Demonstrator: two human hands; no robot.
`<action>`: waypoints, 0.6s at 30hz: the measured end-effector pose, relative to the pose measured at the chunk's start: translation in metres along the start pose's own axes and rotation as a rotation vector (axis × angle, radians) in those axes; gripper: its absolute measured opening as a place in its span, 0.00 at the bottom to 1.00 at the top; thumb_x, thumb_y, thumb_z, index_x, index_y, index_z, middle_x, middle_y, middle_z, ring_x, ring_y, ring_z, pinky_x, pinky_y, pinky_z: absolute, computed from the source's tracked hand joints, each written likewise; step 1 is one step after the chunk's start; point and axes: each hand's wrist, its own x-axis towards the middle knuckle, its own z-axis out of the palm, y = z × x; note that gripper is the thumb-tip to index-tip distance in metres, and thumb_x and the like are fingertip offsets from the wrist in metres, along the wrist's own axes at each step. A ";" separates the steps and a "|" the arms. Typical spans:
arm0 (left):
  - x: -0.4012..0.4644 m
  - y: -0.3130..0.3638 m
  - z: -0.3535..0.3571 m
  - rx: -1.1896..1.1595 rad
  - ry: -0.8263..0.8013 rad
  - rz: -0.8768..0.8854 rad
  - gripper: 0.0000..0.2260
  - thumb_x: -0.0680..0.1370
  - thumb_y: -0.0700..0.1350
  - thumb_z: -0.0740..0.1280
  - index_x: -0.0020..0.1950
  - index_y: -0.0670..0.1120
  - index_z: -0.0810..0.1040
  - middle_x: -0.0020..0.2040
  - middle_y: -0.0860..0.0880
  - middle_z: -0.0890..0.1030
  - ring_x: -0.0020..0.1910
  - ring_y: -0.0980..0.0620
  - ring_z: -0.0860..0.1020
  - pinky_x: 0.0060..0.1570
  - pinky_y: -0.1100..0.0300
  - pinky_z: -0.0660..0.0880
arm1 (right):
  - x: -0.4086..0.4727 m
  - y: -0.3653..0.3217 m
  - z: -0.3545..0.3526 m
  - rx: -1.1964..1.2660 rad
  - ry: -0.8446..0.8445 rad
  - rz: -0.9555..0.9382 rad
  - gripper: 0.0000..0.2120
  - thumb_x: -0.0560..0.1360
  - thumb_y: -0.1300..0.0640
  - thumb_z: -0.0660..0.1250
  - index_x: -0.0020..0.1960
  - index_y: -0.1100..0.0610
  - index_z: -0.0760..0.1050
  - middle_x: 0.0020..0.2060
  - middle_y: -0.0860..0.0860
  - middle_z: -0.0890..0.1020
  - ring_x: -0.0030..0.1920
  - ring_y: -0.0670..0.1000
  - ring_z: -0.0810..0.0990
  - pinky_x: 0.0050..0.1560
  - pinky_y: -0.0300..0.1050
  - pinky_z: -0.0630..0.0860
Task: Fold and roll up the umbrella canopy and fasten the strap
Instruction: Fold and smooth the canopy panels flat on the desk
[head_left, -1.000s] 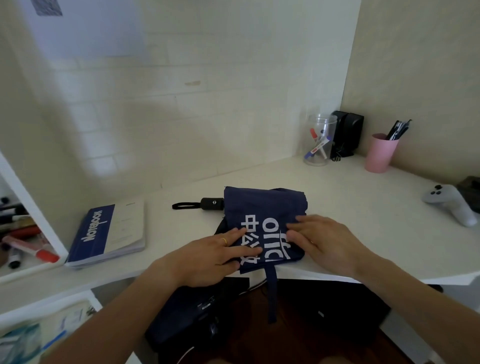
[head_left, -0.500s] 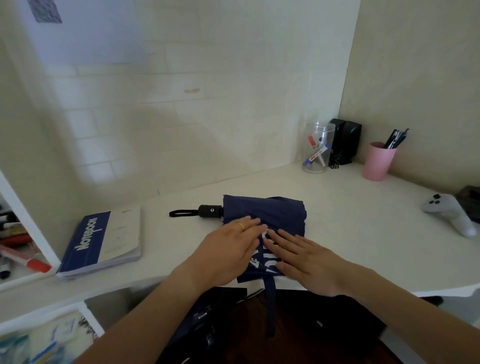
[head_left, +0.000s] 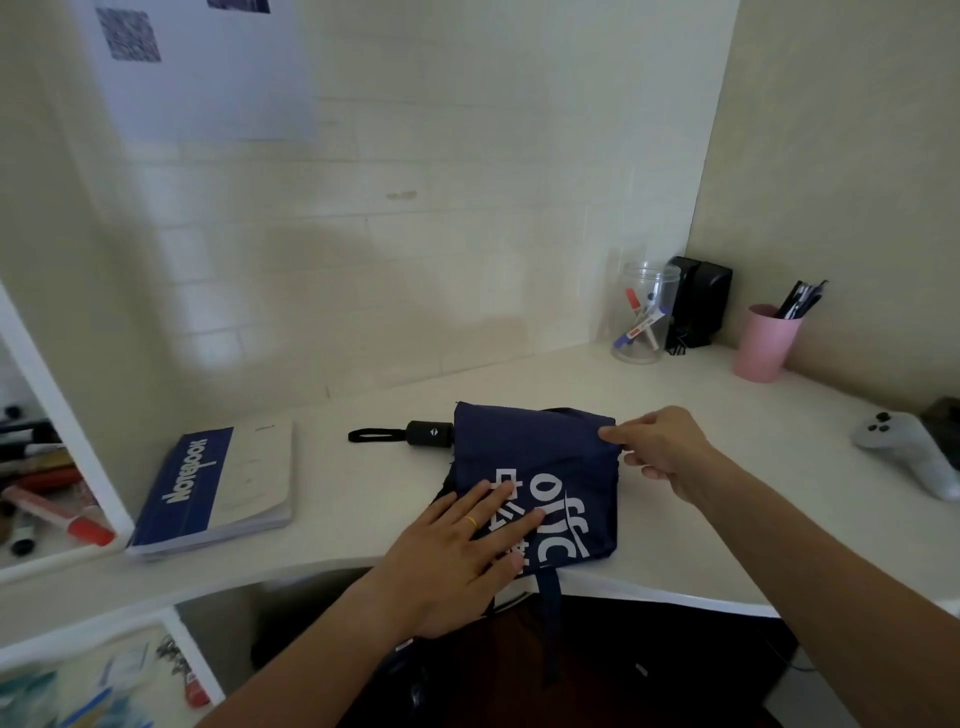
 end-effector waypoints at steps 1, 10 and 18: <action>0.000 0.000 0.000 -0.002 0.004 -0.001 0.23 0.83 0.65 0.38 0.78 0.71 0.35 0.82 0.58 0.35 0.80 0.57 0.33 0.81 0.49 0.39 | -0.001 -0.001 -0.001 0.063 -0.015 0.041 0.11 0.71 0.59 0.77 0.50 0.63 0.83 0.48 0.59 0.85 0.42 0.53 0.80 0.34 0.45 0.74; 0.000 0.001 0.000 -0.002 0.019 -0.002 0.24 0.83 0.65 0.38 0.78 0.70 0.36 0.83 0.58 0.37 0.81 0.57 0.34 0.81 0.48 0.40 | -0.017 -0.004 -0.003 0.277 0.032 -0.004 0.11 0.74 0.62 0.75 0.55 0.63 0.80 0.44 0.56 0.85 0.37 0.49 0.82 0.35 0.41 0.72; -0.001 0.002 -0.001 0.002 0.021 -0.002 0.24 0.83 0.66 0.38 0.78 0.70 0.37 0.83 0.58 0.37 0.81 0.57 0.34 0.81 0.49 0.40 | -0.027 -0.016 -0.009 0.463 -0.237 -0.068 0.15 0.73 0.66 0.74 0.60 0.62 0.81 0.37 0.54 0.80 0.34 0.47 0.75 0.34 0.38 0.75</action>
